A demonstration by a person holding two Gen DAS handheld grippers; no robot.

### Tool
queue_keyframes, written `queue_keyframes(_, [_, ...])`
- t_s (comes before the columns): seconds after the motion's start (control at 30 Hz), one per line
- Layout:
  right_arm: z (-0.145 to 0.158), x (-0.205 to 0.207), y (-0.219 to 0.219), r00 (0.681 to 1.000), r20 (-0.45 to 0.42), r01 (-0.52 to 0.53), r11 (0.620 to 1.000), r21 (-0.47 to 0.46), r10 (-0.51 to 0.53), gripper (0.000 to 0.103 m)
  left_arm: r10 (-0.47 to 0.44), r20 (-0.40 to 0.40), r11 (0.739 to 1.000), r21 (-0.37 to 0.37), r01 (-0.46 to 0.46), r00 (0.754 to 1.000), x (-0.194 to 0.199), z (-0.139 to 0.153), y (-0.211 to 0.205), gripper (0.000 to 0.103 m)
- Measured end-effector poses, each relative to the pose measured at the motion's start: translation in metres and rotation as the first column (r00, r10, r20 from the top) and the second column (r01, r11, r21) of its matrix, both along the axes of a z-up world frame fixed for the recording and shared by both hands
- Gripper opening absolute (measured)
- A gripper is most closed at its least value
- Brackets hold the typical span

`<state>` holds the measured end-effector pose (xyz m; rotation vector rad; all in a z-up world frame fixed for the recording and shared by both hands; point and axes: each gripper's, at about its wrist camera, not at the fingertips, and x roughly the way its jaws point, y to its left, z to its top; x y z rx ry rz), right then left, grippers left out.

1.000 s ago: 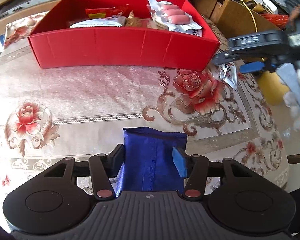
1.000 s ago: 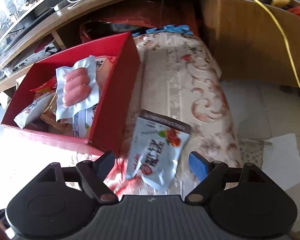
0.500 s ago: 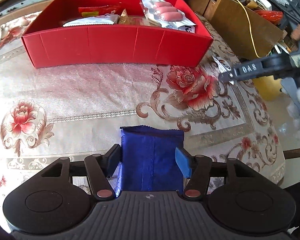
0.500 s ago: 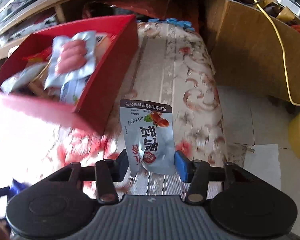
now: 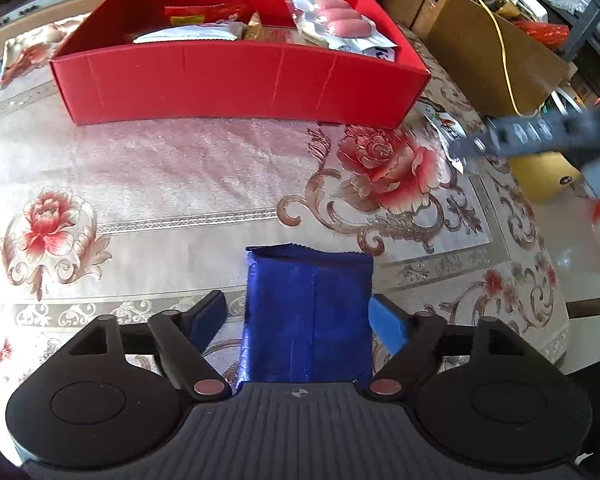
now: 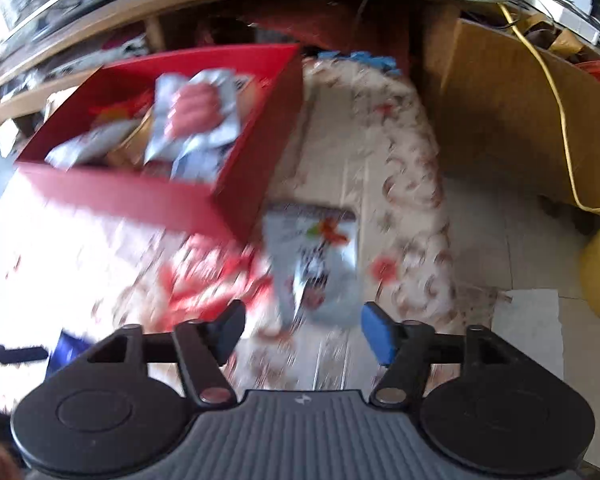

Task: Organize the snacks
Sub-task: 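Grasp the white fruit pouch with the right tool while the left tool holds the blue packet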

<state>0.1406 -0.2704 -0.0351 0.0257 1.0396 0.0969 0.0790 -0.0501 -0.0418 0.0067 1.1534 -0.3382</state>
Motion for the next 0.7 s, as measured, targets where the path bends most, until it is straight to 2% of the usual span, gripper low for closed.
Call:
queue_keyframes(0.13, [-0.015,0.030,-0.001,0.999,-0.039,0.020,1.000,0.020,-0.019,0.075,-0.021,0.003,1.000,0.020,0.021,1.000,0.000,-0.002,-0.006,0.092])
queue_keyframes(0.23, [-0.022,0.038,0.002,0.999,-0.043,-0.001,1.000,0.004,0.001,0.082,-0.038,0.008,0.999,0.023,0.038,0.999,-0.001,-0.004,-0.008,0.097])
queue_keyframes(0.3, [-0.025,0.039,0.003,0.999,-0.041,-0.012,1.000,0.020,0.013,0.091,-0.050,0.008,0.999,0.016,0.050,0.999,-0.001,-0.006,-0.010,0.102])
queue_keyframes(0.33, [-0.027,0.038,0.003,0.999,-0.043,-0.024,0.999,0.039,0.026,0.103,-0.054,0.007,0.998,0.013,0.054,0.999,0.000,-0.007,-0.011,0.103])
queue_keyframes(0.4, [-0.030,0.038,0.006,0.998,-0.052,-0.039,0.998,0.043,0.041,0.103,-0.058,0.013,0.998,0.020,0.058,0.998,-0.001,-0.007,-0.012,0.103])
queue_keyframes(0.57, [-0.033,0.041,0.019,0.998,-0.058,-0.016,1.000,-0.026,0.014,0.103,-0.080,0.025,0.996,0.032,0.079,0.997,-0.002,-0.008,-0.014,0.103])
queue_keyframes(0.63, [-0.033,0.038,0.026,0.997,-0.055,-0.052,0.996,-0.073,0.048,0.103,-0.084,0.029,0.996,0.024,0.083,0.996,-0.002,-0.008,-0.012,0.103])
queue_keyframes(0.67, [-0.032,0.036,0.025,0.998,-0.053,-0.044,0.997,-0.064,0.041,0.102,-0.083,0.028,0.996,0.017,0.082,0.996,-0.003,-0.008,-0.011,0.103])
queue_keyframes(0.7, [-0.029,0.032,0.025,0.998,-0.047,-0.054,0.996,-0.067,0.051,0.097,-0.078,0.027,0.997,0.009,0.078,0.997,-0.002,-0.007,-0.010,0.103])
